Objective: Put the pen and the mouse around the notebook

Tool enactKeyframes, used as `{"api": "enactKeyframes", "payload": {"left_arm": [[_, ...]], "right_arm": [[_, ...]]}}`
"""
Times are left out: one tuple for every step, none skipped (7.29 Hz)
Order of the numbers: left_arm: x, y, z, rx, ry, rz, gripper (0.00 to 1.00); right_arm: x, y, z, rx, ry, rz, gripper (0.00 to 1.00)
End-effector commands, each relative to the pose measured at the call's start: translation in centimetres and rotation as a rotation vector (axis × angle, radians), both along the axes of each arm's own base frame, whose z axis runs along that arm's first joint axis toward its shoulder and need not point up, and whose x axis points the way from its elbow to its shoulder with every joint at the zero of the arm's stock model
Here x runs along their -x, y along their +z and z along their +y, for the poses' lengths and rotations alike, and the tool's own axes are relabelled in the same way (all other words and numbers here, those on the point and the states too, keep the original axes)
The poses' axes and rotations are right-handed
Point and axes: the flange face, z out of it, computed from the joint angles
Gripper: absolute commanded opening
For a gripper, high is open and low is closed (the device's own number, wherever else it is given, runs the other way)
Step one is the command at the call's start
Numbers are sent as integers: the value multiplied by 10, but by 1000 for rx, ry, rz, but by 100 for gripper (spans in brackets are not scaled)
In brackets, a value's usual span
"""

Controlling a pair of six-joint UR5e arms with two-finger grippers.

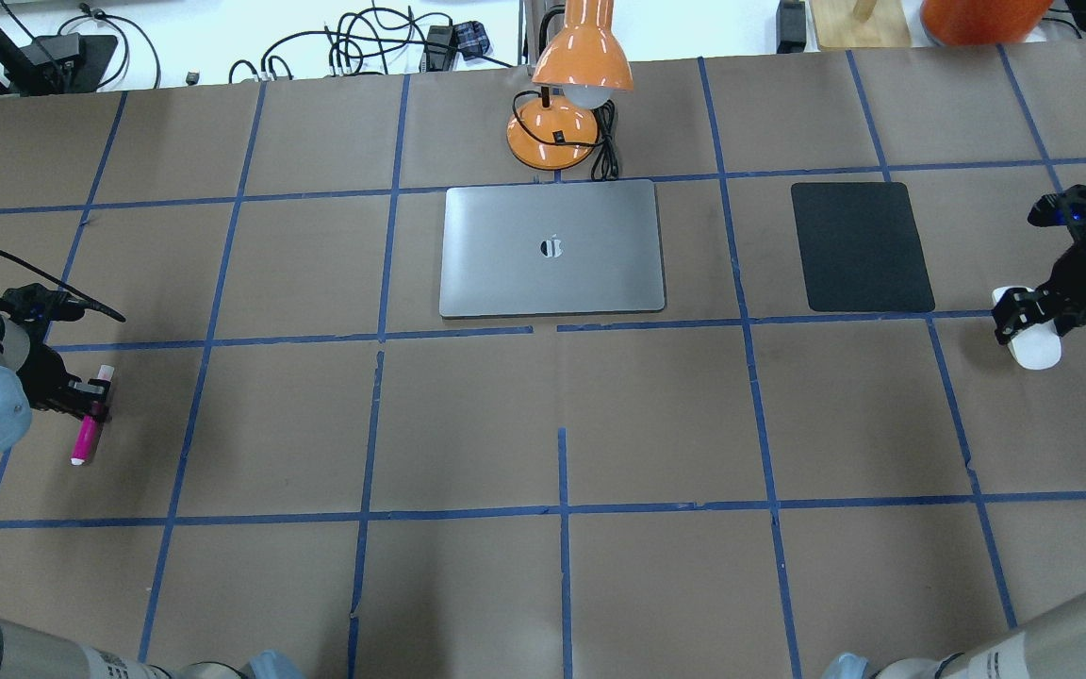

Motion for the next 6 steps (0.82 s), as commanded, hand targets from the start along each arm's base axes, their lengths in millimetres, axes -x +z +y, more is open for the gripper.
{"api": "enactKeyframes", "payload": {"left_arm": [[46, 18, -9, -14, 165, 12, 0], [90, 37, -23, -26, 235, 16, 0], [133, 57, -38, -32, 355, 17, 0], [181, 73, -50, -6, 530, 0, 0], [222, 81, -55, 24, 637, -5, 0], [264, 77, -52, 21, 732, 2, 0]], "right_arm": [[-81, 44, -65, 71, -42, 24, 16], [-114, 34, -88, 72, -52, 20, 16], [-124, 8, -97, 48, -66, 8, 16], [-127, -5, -105, 41, -92, -14, 17], [-127, -8, -110, 43, -96, -31, 18], [-128, -24, -112, 21, -95, -36, 19]]}}
